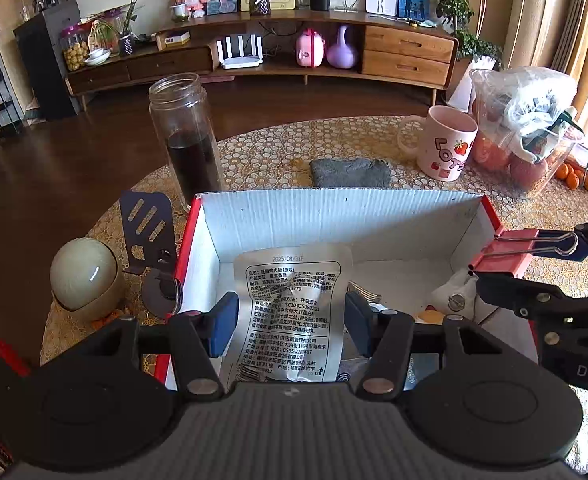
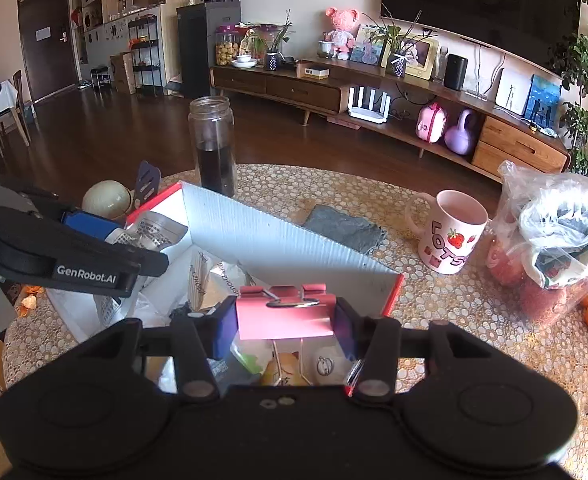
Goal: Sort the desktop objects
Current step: 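Lower and release the white packet and pink clip into the shoebox with both tools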
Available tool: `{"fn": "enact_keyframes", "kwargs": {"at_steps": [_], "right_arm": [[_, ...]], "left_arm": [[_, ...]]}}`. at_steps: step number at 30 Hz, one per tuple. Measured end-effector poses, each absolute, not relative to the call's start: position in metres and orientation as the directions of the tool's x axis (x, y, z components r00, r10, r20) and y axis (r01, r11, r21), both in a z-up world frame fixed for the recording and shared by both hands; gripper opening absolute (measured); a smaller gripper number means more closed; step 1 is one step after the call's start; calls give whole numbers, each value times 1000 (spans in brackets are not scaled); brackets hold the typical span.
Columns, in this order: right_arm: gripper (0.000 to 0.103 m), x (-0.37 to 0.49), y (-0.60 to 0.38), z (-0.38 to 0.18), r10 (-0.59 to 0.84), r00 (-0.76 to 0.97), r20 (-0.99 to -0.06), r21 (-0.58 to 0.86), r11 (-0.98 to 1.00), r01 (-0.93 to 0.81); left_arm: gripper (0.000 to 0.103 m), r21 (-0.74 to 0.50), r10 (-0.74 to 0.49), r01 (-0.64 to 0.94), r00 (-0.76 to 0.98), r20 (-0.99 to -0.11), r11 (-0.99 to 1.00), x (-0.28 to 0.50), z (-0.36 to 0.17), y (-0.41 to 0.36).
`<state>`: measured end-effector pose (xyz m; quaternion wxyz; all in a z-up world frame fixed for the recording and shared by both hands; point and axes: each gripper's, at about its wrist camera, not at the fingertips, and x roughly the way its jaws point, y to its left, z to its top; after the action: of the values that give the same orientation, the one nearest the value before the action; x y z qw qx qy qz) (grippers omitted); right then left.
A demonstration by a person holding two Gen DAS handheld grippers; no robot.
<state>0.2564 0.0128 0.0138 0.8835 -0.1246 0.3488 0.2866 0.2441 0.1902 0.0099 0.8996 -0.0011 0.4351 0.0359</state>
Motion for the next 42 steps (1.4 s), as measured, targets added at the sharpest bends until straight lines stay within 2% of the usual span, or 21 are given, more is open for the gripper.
{"fn": "enact_keyframes", "kwargs": {"at_steps": [11, 23, 27, 28, 30, 34, 42], "right_arm": [[49, 280, 36, -30, 372, 550, -748, -36, 804, -594], [50, 276, 46, -54, 346, 504, -791, -60, 776, -628], [63, 273, 44, -55, 352, 498, -793, -56, 771, -634], [64, 273, 43, -54, 354, 501, -790, -55, 772, -633], [65, 272, 40, -52, 366, 497, -787, -41, 773, -634], [71, 270, 31, -45, 387, 493, -779, -16, 774, -633], [76, 251, 10, -23, 458, 494, -739, 42, 763, -646]], "left_arm": [[56, 43, 69, -59, 567, -821, 997, 262, -23, 192], [58, 30, 50, -44, 547, -835, 999, 265, -36, 194], [60, 15, 34, -39, 543, -839, 999, 264, -37, 193], [65, 14, 31, -35, 550, -835, 999, 262, -37, 192], [70, 12, 29, -33, 562, -827, 999, 260, -35, 190], [75, 23, 42, -41, 573, -819, 999, 256, -32, 187], [75, 29, 55, -52, 614, -788, 998, 234, -17, 178]]}}
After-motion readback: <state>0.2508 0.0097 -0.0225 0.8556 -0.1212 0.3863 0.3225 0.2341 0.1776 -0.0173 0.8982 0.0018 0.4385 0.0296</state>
